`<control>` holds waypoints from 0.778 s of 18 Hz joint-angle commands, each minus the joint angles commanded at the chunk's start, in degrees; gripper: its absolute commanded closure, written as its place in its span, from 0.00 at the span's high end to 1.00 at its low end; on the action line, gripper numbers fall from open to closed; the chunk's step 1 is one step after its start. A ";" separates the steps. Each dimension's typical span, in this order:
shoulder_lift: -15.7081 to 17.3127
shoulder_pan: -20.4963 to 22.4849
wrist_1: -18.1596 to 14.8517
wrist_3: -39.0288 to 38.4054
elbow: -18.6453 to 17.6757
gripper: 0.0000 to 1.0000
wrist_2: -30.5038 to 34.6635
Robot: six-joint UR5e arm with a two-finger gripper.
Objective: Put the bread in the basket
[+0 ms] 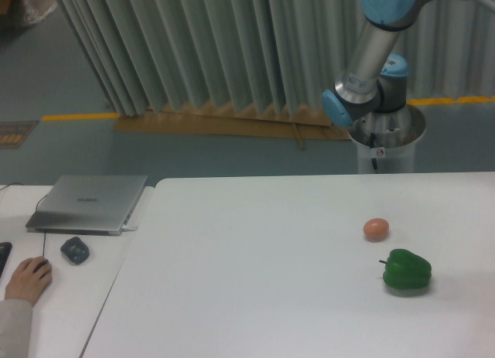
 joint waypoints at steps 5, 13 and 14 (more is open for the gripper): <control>0.79 -0.26 -0.17 0.18 -0.09 1.00 -0.18; 5.27 -5.62 -0.70 -0.61 -4.03 1.00 -1.05; 5.62 -6.32 -0.70 -0.61 -5.17 1.00 -1.14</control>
